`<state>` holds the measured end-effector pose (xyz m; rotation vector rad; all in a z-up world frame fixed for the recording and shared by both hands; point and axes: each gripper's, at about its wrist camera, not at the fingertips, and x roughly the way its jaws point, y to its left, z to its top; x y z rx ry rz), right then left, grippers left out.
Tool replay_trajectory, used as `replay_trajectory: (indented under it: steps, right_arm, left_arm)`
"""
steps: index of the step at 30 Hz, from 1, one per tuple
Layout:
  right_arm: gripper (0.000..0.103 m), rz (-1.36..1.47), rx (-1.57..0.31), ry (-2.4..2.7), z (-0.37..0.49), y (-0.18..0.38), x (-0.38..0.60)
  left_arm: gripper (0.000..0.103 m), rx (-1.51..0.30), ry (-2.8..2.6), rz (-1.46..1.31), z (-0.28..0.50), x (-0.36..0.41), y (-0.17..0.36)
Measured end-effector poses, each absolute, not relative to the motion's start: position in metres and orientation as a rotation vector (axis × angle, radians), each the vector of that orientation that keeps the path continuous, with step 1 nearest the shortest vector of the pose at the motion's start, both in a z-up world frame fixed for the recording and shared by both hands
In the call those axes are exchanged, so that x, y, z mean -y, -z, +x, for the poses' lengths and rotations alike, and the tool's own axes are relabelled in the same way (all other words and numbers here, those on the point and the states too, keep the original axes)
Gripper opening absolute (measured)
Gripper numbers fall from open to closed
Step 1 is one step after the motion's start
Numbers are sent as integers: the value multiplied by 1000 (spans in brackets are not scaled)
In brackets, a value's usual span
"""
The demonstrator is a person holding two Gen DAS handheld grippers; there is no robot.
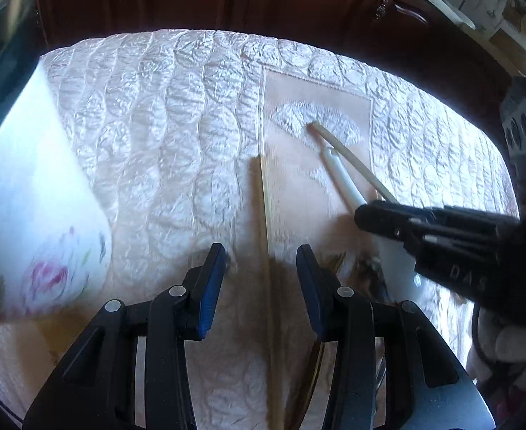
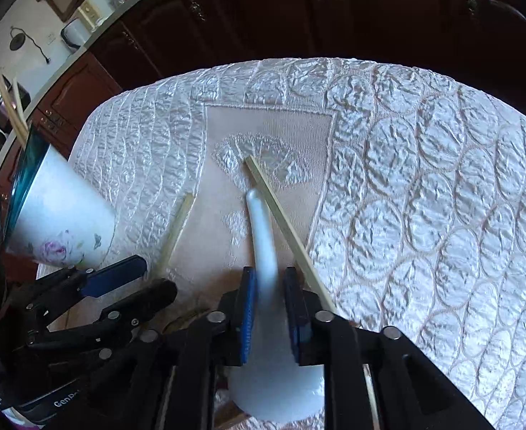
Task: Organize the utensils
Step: 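Close the right tool on the white ceramic spoon while the left tool grasps a chopstick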
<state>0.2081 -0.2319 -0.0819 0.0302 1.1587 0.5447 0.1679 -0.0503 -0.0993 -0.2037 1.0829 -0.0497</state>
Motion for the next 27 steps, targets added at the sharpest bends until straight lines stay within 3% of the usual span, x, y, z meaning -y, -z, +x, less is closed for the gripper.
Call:
replay_trajectory:
  steps: [2, 7, 8, 9, 11, 12, 27]
  right_arm:
    - [27, 33, -1152, -545, 217, 78, 231]
    - [24, -15, -1138, -537, 230, 76, 221]
    - [19, -28, -1136, -526, 230, 75, 221]
    - [16, -39, -1133, -520, 230, 75, 220]
    - [12, -40, -1134, -516, 231, 73, 216]
    - [12, -28, -1137, -516, 228, 71, 219]
    - [12, 108, -927, -584, 126, -16, 264]
  left_arm:
    - [40, -1089, 33, -210, 178, 54, 100]
    - [40, -1095, -4, -187, 204, 57, 99]
    - [36, -1095, -7, -187, 207, 57, 100]
    - [24, -1093, -15, -182, 211, 58, 99]
    - [8, -1083, -10, -161, 212, 58, 99]
    - [7, -1084, 4, -168, 211, 55, 98]
    - [5, -895, 230, -275, 103, 6, -1]
